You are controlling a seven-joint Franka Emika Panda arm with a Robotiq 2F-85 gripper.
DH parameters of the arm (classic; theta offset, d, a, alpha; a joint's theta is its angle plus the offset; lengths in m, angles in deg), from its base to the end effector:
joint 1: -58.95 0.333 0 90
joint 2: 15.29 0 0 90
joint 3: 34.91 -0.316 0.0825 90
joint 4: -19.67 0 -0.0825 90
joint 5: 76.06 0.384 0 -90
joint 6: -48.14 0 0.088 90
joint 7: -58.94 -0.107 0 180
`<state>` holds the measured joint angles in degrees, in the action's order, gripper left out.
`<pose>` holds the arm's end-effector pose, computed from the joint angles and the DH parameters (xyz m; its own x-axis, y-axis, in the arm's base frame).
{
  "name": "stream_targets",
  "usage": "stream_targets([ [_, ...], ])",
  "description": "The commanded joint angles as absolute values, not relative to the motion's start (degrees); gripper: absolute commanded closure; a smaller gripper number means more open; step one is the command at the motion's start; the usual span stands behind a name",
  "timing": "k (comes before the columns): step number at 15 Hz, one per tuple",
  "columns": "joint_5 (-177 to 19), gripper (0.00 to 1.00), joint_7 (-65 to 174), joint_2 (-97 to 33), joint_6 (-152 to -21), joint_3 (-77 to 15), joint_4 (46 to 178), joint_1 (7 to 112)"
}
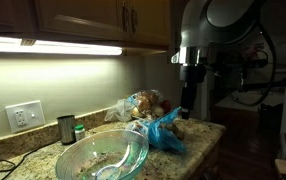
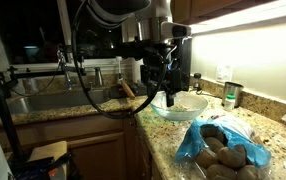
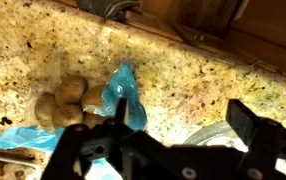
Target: Put the brown object in the colourless
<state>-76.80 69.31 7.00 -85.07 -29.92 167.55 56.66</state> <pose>0.4149 -0.0529 0.4053 0.9889 0.0659 0.1334 0.0663 -0.9978 0.0015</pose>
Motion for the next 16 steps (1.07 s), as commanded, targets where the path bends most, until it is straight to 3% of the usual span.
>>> stream_targets([
  [1,-78.3,0.00,68.9,3.2,-87.9,-28.8,164.8,54.8],
  [16,-84.6,0.00,64.9,-14.1,-96.7,-26.1,154.2,49.8],
])
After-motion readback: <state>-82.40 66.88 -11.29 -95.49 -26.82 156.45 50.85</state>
